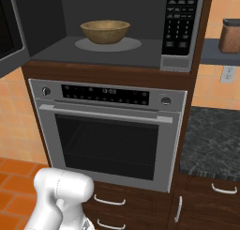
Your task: Open the microwave, place the bowl with waffle inside the microwave, then close the microwave door and turn it on.
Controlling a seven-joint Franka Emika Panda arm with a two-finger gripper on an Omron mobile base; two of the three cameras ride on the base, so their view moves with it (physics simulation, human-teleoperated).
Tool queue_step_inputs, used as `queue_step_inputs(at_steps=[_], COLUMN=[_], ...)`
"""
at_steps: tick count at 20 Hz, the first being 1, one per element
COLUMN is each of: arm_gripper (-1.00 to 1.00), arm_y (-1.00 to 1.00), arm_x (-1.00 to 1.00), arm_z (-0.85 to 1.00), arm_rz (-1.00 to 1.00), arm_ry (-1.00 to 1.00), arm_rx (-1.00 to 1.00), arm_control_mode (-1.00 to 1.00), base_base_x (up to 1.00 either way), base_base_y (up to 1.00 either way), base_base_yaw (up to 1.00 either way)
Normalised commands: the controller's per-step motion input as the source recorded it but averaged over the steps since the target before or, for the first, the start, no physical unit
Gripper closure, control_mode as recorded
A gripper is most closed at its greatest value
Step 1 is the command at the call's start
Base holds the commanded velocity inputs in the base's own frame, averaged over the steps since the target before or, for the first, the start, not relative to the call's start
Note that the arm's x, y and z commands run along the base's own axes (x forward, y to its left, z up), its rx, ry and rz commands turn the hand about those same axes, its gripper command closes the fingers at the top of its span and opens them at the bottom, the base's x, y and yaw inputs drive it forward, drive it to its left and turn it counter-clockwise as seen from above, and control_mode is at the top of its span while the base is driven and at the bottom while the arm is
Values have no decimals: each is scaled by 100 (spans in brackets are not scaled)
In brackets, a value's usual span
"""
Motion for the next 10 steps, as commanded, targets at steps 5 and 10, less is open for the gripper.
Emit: queue_step_inputs(at_steps=[5, 10], arm_gripper=[-100, -100], arm_y=[90, 100], arm_x=[-10, 0], arm_z=[0, 10], arm_rz=[0, 0], arm_ry=[-15, -4], arm_rx=[0, -5], arm_control_mode=[-100, -100], base_base_x=[0, 0], base_base_y=[0, 0], base_base_yaw=[0, 0])
